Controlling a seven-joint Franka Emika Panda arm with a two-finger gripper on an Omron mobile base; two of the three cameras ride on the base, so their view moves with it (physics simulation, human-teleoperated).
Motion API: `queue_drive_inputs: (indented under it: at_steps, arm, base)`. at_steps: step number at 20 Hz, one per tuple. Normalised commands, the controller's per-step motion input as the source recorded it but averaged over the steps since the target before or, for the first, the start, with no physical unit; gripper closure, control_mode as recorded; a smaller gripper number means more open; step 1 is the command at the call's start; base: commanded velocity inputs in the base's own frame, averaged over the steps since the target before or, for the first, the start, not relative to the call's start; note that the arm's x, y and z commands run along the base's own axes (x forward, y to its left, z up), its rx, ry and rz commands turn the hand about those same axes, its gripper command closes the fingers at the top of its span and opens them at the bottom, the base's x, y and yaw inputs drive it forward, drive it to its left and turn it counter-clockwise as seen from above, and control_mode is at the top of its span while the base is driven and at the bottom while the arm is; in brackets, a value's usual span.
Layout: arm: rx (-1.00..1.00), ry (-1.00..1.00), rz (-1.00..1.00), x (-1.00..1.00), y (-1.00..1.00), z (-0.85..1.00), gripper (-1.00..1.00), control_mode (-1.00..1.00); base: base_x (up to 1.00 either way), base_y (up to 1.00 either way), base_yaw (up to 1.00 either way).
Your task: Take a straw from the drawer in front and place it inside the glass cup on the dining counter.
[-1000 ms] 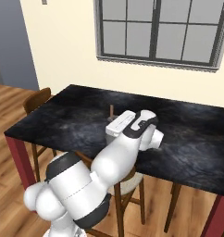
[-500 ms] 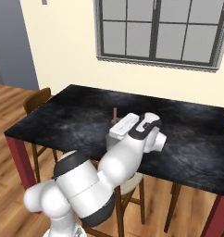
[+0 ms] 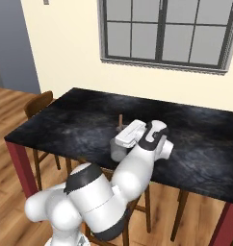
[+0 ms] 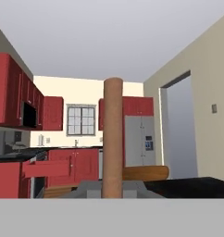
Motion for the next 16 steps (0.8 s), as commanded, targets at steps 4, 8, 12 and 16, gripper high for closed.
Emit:
queue_drive_inputs:
  at_steps: [4, 8, 12, 16]
  arm:
    - [0.0, 0.0, 0.0, 0.01, 0.0, -0.19, 1.0, -1.0]
    - [0.0, 0.0, 0.0, 0.0, 0.0, -0.2, 1.0, -1.0]
    - [0.0, 0.0, 0.0, 0.01, 0.0, -0.15, 1.0, -1.0]
    - [0.0, 0.0, 0.0, 0.04, 0.0, -0.08, 1.0, -1.0]
  base:
    - [0.0, 0.0, 0.0]
    - [0.0, 0.0, 0.0]
    - [0.0, 0.0, 0.0]
    - [0.0, 0.0, 0.0]
